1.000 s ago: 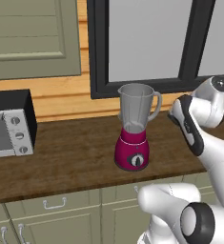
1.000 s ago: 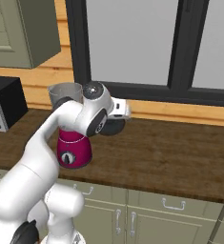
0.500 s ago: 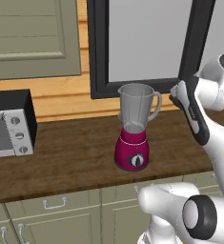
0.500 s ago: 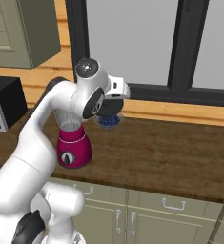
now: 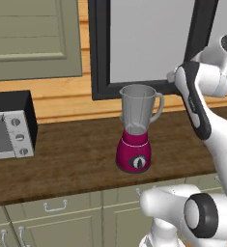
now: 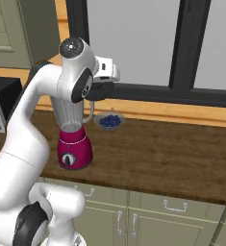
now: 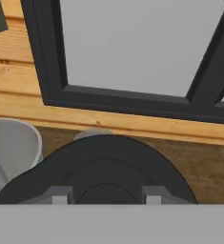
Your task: Close the lid blender by securely placing the lid on top.
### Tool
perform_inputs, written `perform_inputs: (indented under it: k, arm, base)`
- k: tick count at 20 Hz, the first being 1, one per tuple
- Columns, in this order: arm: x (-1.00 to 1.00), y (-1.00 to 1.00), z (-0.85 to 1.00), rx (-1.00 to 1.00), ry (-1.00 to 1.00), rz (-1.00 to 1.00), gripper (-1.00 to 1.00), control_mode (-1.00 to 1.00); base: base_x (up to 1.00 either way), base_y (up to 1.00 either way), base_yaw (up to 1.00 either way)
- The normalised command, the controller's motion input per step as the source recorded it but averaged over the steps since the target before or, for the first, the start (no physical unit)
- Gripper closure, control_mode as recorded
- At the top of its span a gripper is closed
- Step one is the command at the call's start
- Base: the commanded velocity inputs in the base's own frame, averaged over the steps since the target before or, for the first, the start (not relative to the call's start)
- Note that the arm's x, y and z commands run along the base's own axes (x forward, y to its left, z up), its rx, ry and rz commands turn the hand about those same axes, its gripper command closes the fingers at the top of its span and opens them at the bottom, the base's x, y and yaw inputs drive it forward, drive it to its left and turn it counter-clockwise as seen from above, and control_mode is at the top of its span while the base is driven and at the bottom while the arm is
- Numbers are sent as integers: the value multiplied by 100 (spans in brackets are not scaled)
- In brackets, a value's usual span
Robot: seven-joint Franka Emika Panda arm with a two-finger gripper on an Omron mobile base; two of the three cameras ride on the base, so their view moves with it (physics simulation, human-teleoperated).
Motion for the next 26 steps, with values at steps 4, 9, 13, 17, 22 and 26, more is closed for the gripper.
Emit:
perform_inputs:
  k: [4, 9, 13, 17, 22, 26]
  arm:
    - [0, 59, 51, 0, 0, 0, 100, -100]
    - [0, 58, 26, 0, 0, 0, 100, -100]
    - [9, 52, 0, 0, 6, 0, 100, -100]
    - [15, 42, -3, 1, 10, 0, 100, -100]
    - [22, 40, -2, 0, 9, 0, 100, -100]
    - [15, 39, -5, 0, 3, 0, 100, -100]
  base:
    - [0, 0, 0]
    - [0, 0, 0]
    - [0, 0, 0]
    - [0, 0, 0]
    - [0, 0, 0]
    - [0, 0, 0]
